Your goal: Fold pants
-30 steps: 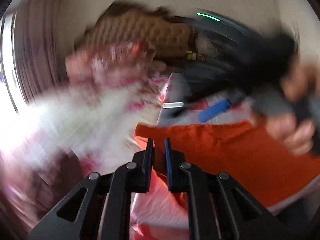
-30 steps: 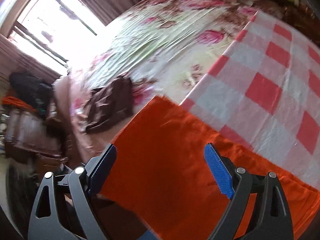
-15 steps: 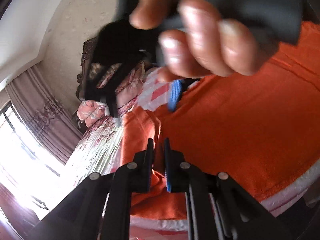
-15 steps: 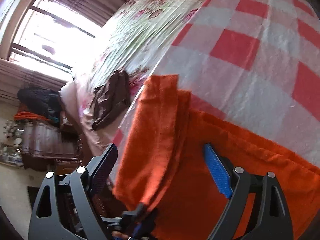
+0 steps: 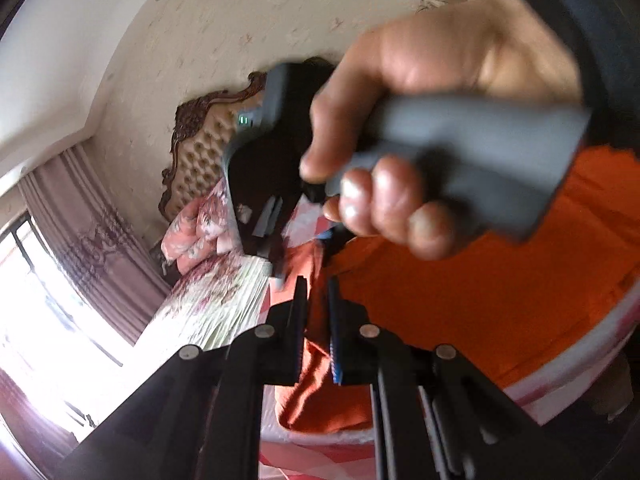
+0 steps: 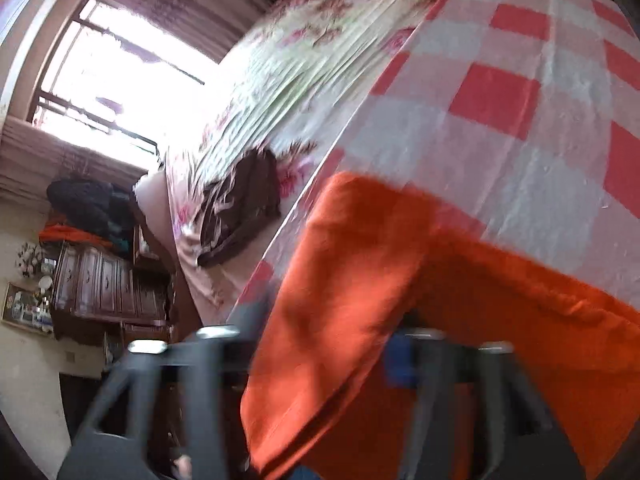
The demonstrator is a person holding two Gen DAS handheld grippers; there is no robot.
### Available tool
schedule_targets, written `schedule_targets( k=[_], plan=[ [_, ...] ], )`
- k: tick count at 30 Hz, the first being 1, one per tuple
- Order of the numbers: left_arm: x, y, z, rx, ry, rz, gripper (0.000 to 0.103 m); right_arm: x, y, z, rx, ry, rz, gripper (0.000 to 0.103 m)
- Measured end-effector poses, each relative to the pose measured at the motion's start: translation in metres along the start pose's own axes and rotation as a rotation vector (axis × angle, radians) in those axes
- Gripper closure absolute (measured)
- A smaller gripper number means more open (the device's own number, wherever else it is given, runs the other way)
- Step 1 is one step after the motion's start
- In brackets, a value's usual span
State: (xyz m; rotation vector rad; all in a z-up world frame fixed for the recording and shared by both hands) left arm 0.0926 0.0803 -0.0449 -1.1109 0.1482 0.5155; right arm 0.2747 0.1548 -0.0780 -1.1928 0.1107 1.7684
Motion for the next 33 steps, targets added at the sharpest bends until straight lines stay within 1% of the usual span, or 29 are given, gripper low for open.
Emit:
schedule_targets(
  k=[4,5,8,11,15,17,19,20,22,25,26,28,30,33],
  plan=[
    [-0.013,-0.01,-0.031,0.032,0.067,-0.03,0.093,-0.043,0.023,-0.018,-0.003,0.056,-0.098,0.096],
    [-0.016,-0.013,-0.039,0.038,0.084,-0.039,0.093,-0.061,0.034,-0.027,0.003,0.076,-0.125,0.096],
    [-0.038,-0.033,-0.082,0.082,0.162,-0.103,0.093,-0.1,0.059,-0.051,0.028,0.109,-0.174,0.096],
    [-0.052,-0.05,-0.121,0.115,0.234,-0.153,0.093,-0.148,0.094,-0.089,0.099,0.135,-0.236,0.096],
    [-0.064,-0.065,-0.18,0.167,0.305,-0.183,0.093,-0.19,0.136,-0.142,0.213,0.141,-0.293,0.096],
    [-0.066,-0.063,-0.207,0.201,0.344,-0.175,0.093,-0.197,0.151,-0.16,0.242,0.133,-0.301,0.096],
    [-0.064,-0.061,-0.227,0.227,0.357,-0.158,0.093,-0.195,0.166,-0.18,0.27,0.138,-0.281,0.096],
    [-0.063,-0.057,-0.233,0.239,0.362,-0.148,0.093,-0.192,0.17,-0.185,0.275,0.14,-0.276,0.096],
    [-0.062,-0.051,-0.247,0.277,0.351,-0.142,0.093,-0.191,0.178,-0.189,0.26,0.104,-0.295,0.097],
    [-0.056,-0.047,-0.244,0.282,0.339,-0.133,0.093,-0.192,0.177,-0.188,0.226,0.111,-0.286,0.096],
    [-0.054,-0.046,-0.241,0.286,0.335,-0.136,0.093,-0.191,0.175,-0.186,0.219,0.114,-0.276,0.094],
    [-0.059,-0.045,-0.25,0.295,0.338,-0.147,0.093,-0.196,0.173,-0.188,0.232,0.11,-0.276,0.09],
    [-0.057,-0.041,-0.251,0.285,0.334,-0.144,0.093,-0.2,0.173,-0.187,0.231,0.111,-0.286,0.089],
    [-0.06,-0.04,-0.253,0.263,0.33,-0.151,0.093,-0.194,0.167,-0.19,0.24,0.106,-0.28,0.089]
  ],
)
Point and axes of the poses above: each gripper's, at about its wrist camera, not at the fingertips, and x roughly the way its jaws point, z to its left, y to its underside, the point moved 2 cm from there along x, roughly the way its jaws point, and after that the axes turned 11 degrees about -x, right-handed, at the moved point
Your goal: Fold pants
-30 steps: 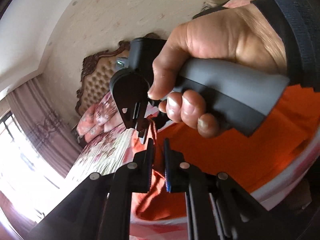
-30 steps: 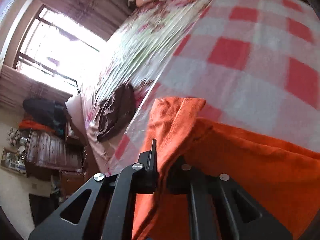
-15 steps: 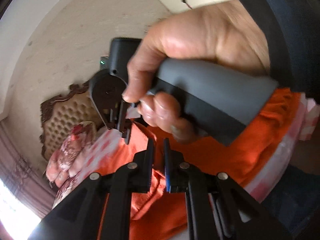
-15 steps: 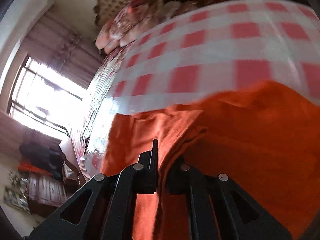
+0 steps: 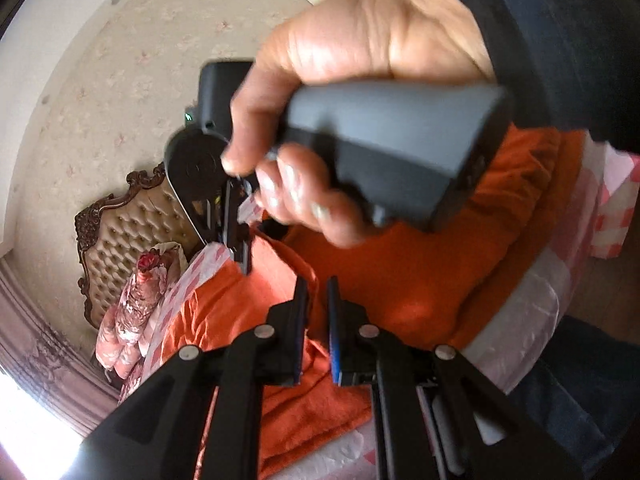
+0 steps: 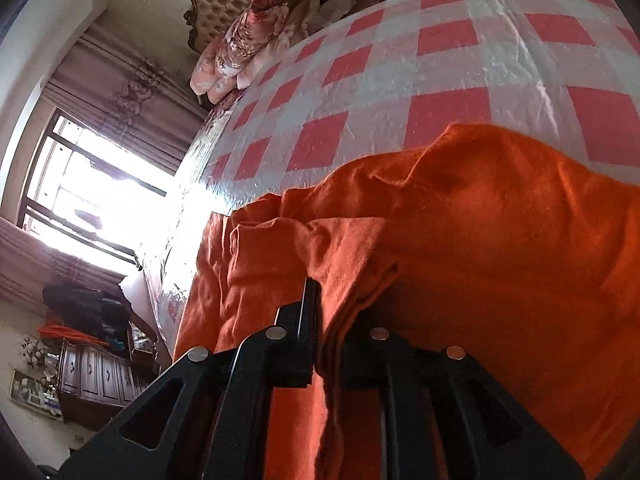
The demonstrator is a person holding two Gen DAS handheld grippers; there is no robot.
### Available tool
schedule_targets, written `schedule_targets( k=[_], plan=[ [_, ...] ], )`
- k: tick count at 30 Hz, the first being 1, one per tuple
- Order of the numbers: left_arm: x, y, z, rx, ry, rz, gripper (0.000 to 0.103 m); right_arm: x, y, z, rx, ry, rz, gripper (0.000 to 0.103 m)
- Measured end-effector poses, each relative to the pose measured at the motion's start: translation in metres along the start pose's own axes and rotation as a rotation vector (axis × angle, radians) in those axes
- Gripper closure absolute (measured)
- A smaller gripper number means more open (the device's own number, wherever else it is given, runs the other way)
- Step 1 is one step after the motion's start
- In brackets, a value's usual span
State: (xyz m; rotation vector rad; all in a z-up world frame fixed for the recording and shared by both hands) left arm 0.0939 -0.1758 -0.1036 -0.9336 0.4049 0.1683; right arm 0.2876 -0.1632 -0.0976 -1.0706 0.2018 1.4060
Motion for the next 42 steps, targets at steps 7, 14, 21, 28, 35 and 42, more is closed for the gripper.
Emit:
schedule_targets(
  k=[7,14,21,28,35,42],
  plan=[
    [-0.02,-0.001,0.007,-0.111,0.107,0.004,0.067,-0.006,0.007,0.002,-0.03,0.076,-0.024,0.098],
    [-0.084,0.067,0.149,-0.662,0.059,0.018,0.045,-0.008,0.01,0.007,0.01,0.096,-0.022,0.083],
    [-0.077,0.138,0.193,-0.807,0.006,0.126,0.048,-0.024,0.045,0.031,-0.039,0.143,-0.019,0.051],
    [-0.074,0.143,0.185,-0.812,0.02,0.119,0.05,-0.034,0.079,0.053,-0.101,0.282,-0.033,0.051],
    [-0.04,0.14,0.184,-0.724,-0.027,0.164,0.05,-0.03,0.116,0.081,-0.265,0.538,-0.023,0.068],
    [-0.038,0.135,0.176,-0.428,-0.196,0.152,0.049,-0.029,0.126,0.084,-0.315,0.614,-0.043,0.071]
  ],
)
Point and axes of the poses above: each gripper's, at about its wrist camera, not at the fingertips, and x roughly the way its jaws point, z to its left, y to its underside, the point moved 2 cm from there along x, roughly the way its jaws point, and after that the axes turned 11 degrees about -x, right-handed, at the moved point
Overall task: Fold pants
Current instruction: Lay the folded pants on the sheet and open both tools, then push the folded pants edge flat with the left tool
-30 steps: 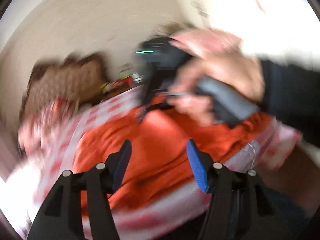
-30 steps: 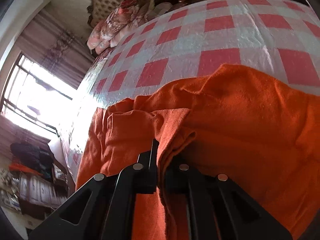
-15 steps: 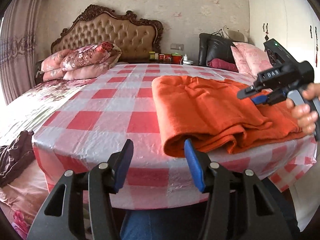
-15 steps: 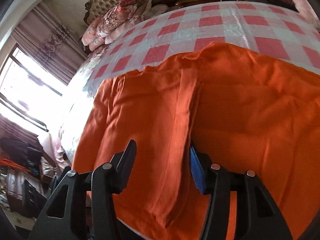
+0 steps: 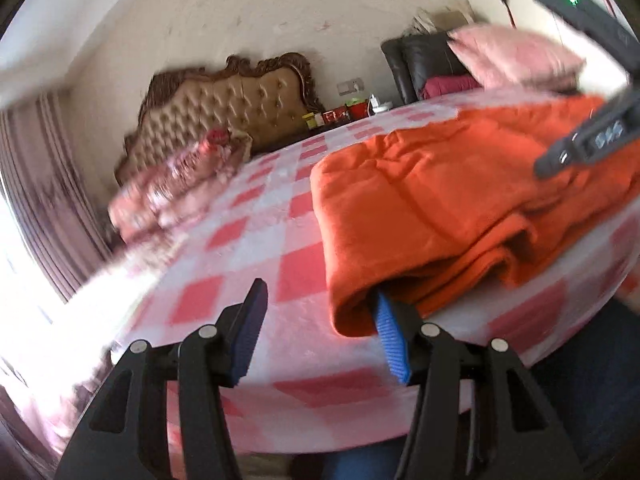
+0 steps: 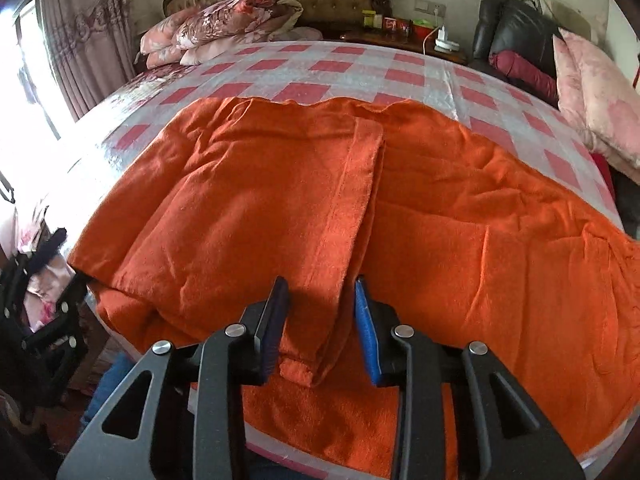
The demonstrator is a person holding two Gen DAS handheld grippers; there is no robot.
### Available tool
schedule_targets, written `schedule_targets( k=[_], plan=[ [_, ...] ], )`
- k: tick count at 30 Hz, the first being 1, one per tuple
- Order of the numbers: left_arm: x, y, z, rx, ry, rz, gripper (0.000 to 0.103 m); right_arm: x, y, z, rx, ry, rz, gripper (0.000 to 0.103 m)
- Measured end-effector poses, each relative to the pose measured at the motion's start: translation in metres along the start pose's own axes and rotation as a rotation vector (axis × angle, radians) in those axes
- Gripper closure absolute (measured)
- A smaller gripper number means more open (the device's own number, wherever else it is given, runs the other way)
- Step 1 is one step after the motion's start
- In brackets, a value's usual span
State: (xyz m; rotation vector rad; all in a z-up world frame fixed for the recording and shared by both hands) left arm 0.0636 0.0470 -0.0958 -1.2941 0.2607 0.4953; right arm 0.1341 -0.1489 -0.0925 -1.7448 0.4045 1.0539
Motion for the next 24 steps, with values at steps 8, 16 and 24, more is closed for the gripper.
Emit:
schedule_targets(
  k=[8,16,24],
  plan=[
    [0.002,0.008,-0.013,0.37,-0.197,-0.071,0.03,-0.001,0.0,0.005,-0.006,0.017,-0.003,0.071],
    [0.011,-0.022,0.017,-0.107,0.143,0.097,0.031,-0.002,-0.001,-0.002,0.027,-0.028,0.005,0.071],
    [0.038,-0.025,0.014,-0.189,0.282,0.274,0.029,-0.002,0.0,0.001,0.015,-0.02,0.002,0.071]
  ],
)
Point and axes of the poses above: each gripper's, at about its wrist camera, not at the fingertips, and x roughly the way its jaws point, z to its left, y to its underside, the point moved 2 cm from there along x, roughly the way its jaws point, and after that the axes turned 11 degrees about -x, right-handed, at the moved point
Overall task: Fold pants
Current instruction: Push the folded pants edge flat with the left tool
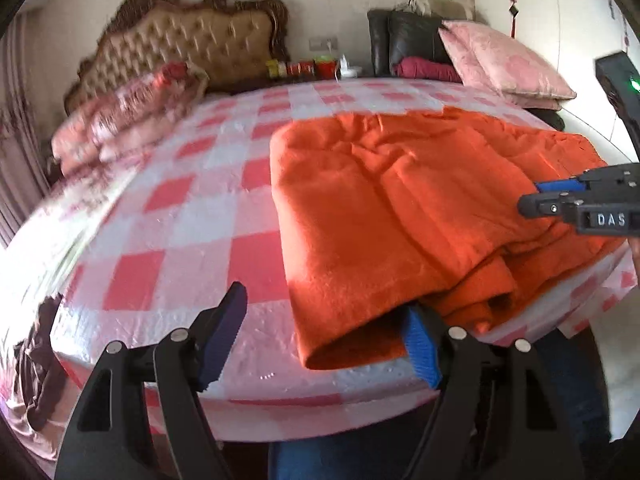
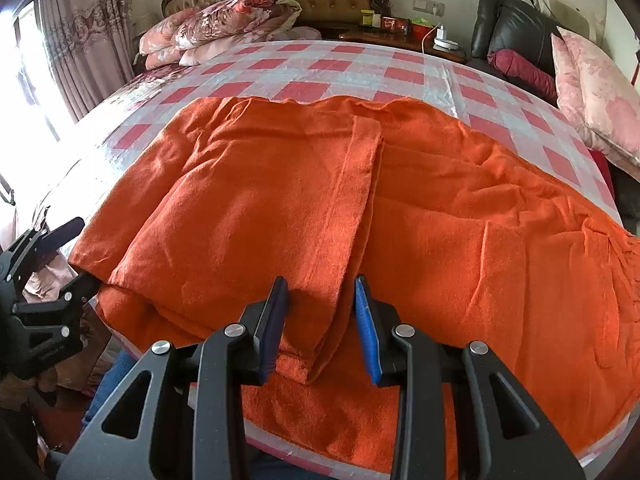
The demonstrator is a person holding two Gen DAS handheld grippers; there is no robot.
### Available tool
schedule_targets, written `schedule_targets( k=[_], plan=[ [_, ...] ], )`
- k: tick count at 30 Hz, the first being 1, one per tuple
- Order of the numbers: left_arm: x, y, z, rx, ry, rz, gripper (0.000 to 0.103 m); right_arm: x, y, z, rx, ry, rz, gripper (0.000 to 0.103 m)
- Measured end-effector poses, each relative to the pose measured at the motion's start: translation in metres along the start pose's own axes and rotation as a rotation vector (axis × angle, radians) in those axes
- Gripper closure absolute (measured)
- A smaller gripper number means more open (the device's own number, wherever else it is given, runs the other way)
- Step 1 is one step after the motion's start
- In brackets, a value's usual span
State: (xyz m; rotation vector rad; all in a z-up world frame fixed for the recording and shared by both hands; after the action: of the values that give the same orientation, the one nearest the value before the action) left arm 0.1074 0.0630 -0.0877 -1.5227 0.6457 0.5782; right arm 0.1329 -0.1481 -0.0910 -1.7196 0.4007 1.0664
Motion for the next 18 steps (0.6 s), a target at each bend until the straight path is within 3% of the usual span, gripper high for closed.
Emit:
schedule_targets(
  k=[2,4,7,10,11,14,15,16,18],
  plan=[
    [0.004,-0.006,-0.003,0.108,-0.056,0.03,0.026,0.0,-0.001,0.001,-0.01,0.002,0.003,0.071],
    [0.009,-0.015,0.003,0.231,-0.287,0.04,0.03,0.0,-0.001,0.002,-0.015,0.006,0.003,0.071],
    [0.012,-0.017,0.009,0.312,-0.305,0.066,0.029,0.0,0.0,0.002,-0.018,0.003,-0.001,0.071],
    [0.013,-0.007,-0.008,0.459,-0.424,-0.002,0.027,0.001,0.001,0.001,-0.016,0.005,-0.002,0.07],
    [0.011,-0.005,-0.011,0.451,-0.425,-0.011,0.028,0.001,0.001,0.001,-0.018,0.009,0.001,0.07],
    [-0.001,-0.008,-0.007,0.268,-0.243,-0.007,0.028,0.001,0.0,0.001,-0.02,0.01,0.001,0.07],
    [0.0,-0.006,-0.005,0.275,-0.272,-0.015,0.028,0.001,0.0,0.001,-0.022,0.01,0.001,0.071],
    [0.005,-0.002,-0.002,0.323,-0.348,-0.021,0.027,0.001,0.0,0.001,-0.023,0.008,0.001,0.071],
    [0.002,0.001,0.004,0.332,-0.365,-0.033,0.022,0.001,0.001,0.0,-0.025,0.007,-0.005,0.07]
  ],
)
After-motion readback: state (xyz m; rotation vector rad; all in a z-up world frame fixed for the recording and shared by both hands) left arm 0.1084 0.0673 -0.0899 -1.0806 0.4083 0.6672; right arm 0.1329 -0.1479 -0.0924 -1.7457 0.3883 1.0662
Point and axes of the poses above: each gripper's, at about its wrist camera, not at the fingertips, and x roughly the way its jaws point, z to its left, y to its underside, the point moved 2 cm from there along x, roughly the way its jaws point, and after that the axes turned 11 degrees about -x, right-handed, at the moved point
